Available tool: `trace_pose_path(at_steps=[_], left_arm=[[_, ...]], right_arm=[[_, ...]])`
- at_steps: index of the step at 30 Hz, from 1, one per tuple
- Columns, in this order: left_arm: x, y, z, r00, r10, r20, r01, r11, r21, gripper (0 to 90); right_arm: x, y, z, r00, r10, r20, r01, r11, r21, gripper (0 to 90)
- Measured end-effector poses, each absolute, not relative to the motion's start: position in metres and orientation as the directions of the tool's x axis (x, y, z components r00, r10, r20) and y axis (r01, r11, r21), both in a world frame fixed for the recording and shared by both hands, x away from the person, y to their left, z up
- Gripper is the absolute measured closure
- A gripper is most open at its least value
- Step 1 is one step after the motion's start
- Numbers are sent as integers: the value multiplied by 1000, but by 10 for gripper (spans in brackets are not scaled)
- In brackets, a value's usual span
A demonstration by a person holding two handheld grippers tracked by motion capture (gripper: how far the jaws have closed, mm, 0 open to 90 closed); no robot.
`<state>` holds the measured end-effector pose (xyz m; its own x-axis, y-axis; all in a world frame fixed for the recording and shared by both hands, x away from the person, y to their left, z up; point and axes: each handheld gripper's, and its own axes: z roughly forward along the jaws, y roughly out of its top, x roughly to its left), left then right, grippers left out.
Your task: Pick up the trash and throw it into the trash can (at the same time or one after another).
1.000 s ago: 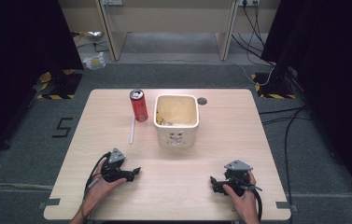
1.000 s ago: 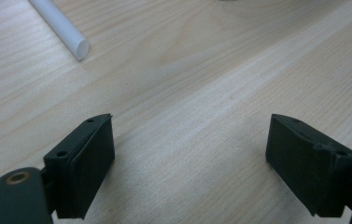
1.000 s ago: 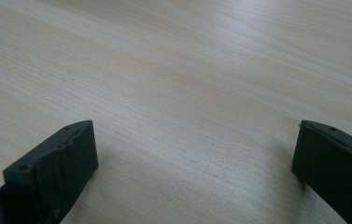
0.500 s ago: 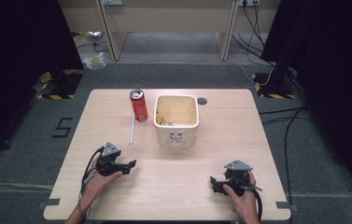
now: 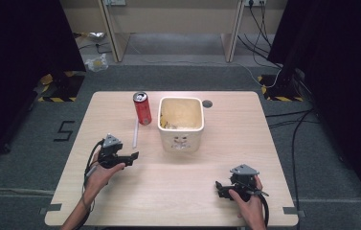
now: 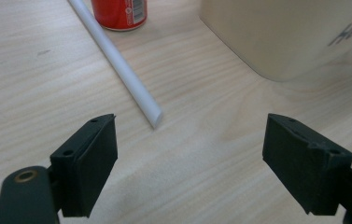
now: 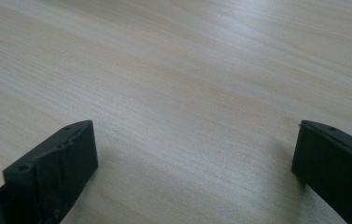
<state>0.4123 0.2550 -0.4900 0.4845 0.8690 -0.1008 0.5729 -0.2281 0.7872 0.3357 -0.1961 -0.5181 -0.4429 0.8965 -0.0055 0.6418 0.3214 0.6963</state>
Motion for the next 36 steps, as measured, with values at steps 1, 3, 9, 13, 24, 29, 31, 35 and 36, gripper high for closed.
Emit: trace_pose_path(at_steps=[1,3,9,13,24,29,31,35,36], left_arm=[[414,255,-490,482,870,-101,571,-224,790,175],[420,255,-487,480,871,-104,570,-220,791,175],[430,252,-482,475,875,-96,561,-216,799,175],[438,255,-480,467,879,-94,562,-214,799,175],[458,253,-474,460,881,-116,568,-191,801,175],[469,250,-469,454,885,-105,558,-191,807,175],[473,249,-468,451,887,-100,553,-189,811,175],[486,247,-462,450,886,-111,555,-180,812,175],[486,247,-462,450,886,-111,555,-180,812,175]], right_arm=[[336,-196,-518,-443,896,-6,642,321,696,3],[336,-196,-518,-443,897,-6,642,321,696,3],[336,-196,-518,-443,897,-6,642,321,696,3],[336,-196,-518,-443,896,-6,642,322,696,3],[336,-196,-518,-443,896,-7,642,323,696,3],[336,-196,-518,-444,896,-8,641,324,696,3],[336,-196,-518,-443,896,-8,642,323,696,3],[336,-196,-518,-444,896,-9,641,324,695,2],[336,-196,-518,-444,896,-9,641,324,695,2]])
